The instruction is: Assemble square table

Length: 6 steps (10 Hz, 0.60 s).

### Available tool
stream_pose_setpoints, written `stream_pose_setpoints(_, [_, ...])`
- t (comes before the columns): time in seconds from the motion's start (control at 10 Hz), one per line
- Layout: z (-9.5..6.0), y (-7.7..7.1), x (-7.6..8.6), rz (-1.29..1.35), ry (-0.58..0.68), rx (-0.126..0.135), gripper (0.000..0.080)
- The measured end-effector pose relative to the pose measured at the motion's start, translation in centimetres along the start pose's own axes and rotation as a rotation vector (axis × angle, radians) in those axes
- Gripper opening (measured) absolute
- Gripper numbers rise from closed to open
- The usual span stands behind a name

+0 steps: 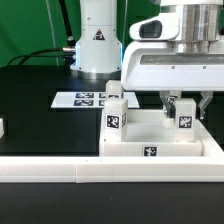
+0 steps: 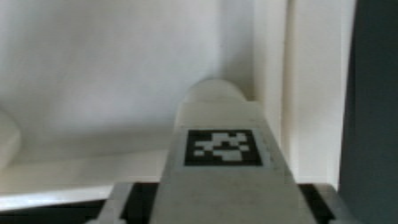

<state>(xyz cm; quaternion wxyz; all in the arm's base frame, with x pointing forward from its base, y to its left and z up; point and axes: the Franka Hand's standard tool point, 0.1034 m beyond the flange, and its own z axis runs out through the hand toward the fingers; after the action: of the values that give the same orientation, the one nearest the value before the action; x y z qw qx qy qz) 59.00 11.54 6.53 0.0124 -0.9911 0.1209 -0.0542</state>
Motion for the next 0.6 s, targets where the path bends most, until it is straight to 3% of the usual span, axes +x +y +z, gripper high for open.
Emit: stream_pose_setpoints(0.6, [0.07, -0.34, -0.19, 0.531, 0.003, 0.008, 0.029])
